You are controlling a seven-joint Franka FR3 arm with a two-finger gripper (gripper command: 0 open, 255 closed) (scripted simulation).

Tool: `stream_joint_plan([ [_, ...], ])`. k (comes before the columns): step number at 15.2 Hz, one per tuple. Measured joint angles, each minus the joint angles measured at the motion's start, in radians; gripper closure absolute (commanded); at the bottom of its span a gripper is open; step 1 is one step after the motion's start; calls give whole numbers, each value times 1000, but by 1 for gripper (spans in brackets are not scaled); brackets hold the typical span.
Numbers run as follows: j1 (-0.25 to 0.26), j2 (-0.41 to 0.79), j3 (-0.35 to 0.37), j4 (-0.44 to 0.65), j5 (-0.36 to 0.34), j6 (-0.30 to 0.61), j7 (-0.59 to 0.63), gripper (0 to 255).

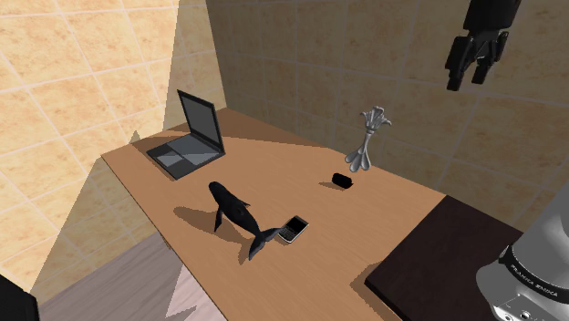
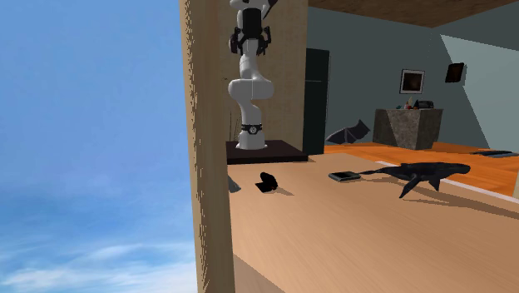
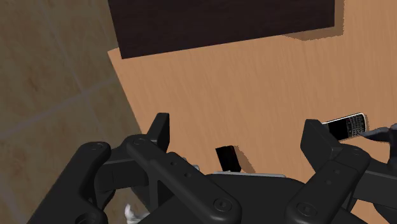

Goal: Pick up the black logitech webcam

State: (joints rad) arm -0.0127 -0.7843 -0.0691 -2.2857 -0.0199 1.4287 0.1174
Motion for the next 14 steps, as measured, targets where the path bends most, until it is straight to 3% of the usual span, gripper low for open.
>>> stream_joint_plan([
  [4, 4, 23, 5, -46, -1, 73, 1, 0],
  [14, 21, 227, 13, -195, -17, 458, -2, 0],
])
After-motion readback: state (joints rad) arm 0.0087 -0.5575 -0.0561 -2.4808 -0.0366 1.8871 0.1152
